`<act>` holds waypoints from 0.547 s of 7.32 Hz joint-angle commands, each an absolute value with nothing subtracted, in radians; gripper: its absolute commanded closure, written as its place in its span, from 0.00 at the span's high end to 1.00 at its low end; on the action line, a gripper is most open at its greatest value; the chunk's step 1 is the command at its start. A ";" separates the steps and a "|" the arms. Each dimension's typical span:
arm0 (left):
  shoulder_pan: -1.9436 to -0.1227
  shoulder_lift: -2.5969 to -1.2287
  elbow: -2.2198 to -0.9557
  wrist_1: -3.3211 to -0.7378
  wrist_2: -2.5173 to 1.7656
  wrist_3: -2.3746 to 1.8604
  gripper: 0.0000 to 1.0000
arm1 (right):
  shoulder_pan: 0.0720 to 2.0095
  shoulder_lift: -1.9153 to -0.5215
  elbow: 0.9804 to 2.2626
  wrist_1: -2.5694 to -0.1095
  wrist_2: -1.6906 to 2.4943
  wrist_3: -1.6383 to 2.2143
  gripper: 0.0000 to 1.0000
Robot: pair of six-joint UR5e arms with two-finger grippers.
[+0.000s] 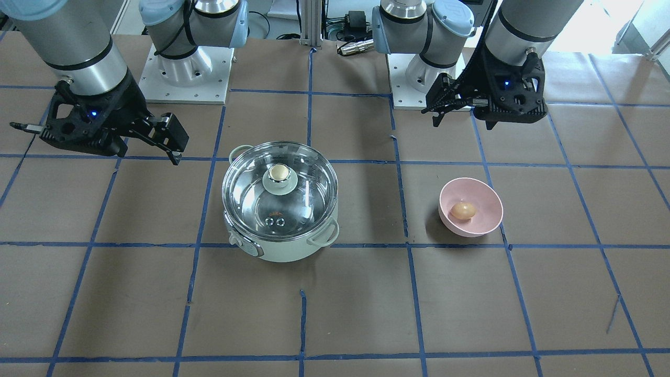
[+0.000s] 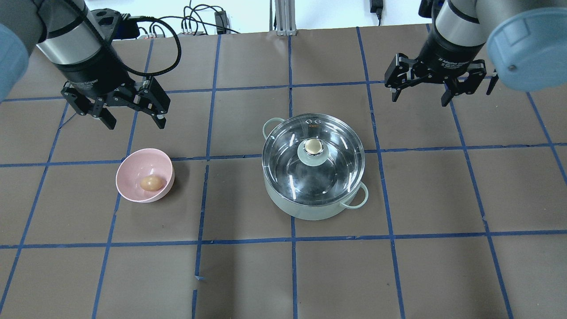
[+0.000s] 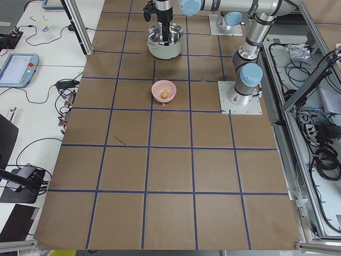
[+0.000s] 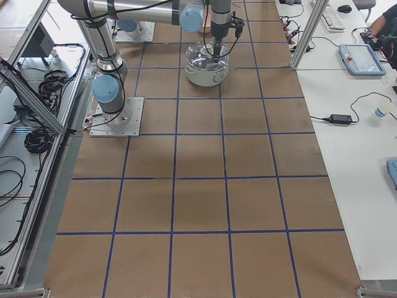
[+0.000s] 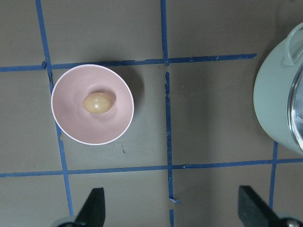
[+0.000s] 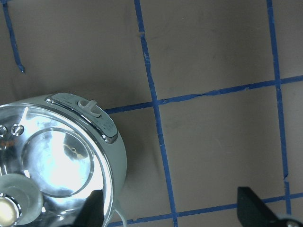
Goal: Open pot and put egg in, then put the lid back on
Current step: 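Lower the left gripper over the egg while the right descends to the lid knob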
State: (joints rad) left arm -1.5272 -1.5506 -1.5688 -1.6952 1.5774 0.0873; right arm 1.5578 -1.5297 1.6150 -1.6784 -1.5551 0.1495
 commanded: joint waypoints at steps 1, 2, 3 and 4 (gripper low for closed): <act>-1.513 -1.545 -1.621 -1.698 1.578 0.177 1.00 | 1.662 -1.510 1.615 -1.703 -1.549 0.298 1.00; -1.505 -1.543 -1.646 -1.672 1.578 0.251 1.00 | 1.722 -1.487 1.615 -1.760 -1.549 0.374 1.00; -1.474 -1.545 -1.655 -1.651 1.578 0.340 1.00 | 1.776 -1.459 1.617 -1.794 -1.549 0.435 1.00; -1.442 -1.546 -1.675 -1.651 1.578 0.429 1.00 | 1.826 -1.428 1.618 -1.804 -1.549 0.448 1.00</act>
